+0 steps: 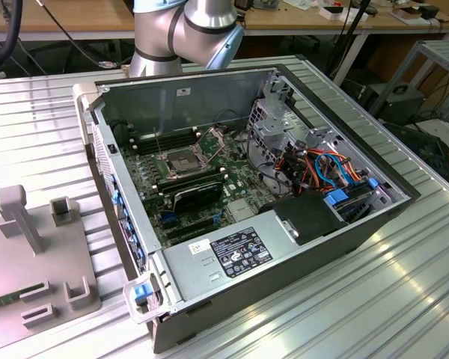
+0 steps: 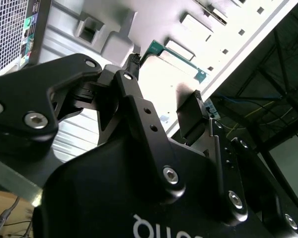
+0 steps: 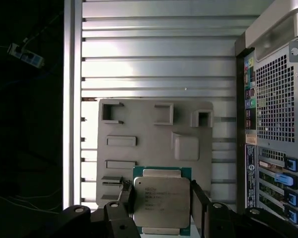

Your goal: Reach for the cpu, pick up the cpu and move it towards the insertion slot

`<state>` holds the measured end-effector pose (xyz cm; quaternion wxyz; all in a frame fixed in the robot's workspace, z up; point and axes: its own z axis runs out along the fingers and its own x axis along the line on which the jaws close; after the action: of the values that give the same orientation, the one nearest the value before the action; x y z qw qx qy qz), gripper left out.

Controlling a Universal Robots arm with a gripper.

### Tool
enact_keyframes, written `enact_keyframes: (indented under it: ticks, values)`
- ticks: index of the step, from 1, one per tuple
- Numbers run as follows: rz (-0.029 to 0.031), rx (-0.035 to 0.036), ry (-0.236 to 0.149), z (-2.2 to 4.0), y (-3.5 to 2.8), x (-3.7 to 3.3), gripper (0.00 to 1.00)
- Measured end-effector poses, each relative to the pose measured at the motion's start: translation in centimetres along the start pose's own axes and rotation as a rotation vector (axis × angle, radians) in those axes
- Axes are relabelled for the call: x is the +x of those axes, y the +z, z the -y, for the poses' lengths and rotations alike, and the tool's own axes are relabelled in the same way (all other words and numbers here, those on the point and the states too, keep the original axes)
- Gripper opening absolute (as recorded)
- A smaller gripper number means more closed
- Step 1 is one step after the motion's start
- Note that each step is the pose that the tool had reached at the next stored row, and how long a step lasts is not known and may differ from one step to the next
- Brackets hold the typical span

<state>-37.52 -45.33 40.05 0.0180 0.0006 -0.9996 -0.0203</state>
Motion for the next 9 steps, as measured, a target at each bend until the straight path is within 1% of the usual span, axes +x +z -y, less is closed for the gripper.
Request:
enact_keyframes:
  ticks: [2,7,9]
  values:
    - [0.0000,0.0000,0.000,0.00,-0.02,-0.39,0.55]
    - [0.0000,0.0000,0.000,0.00,-0.04,-0.95,0.55]
    - [0.0000,0.0000,0.000,0.00,-0.05,-1.27,0.55]
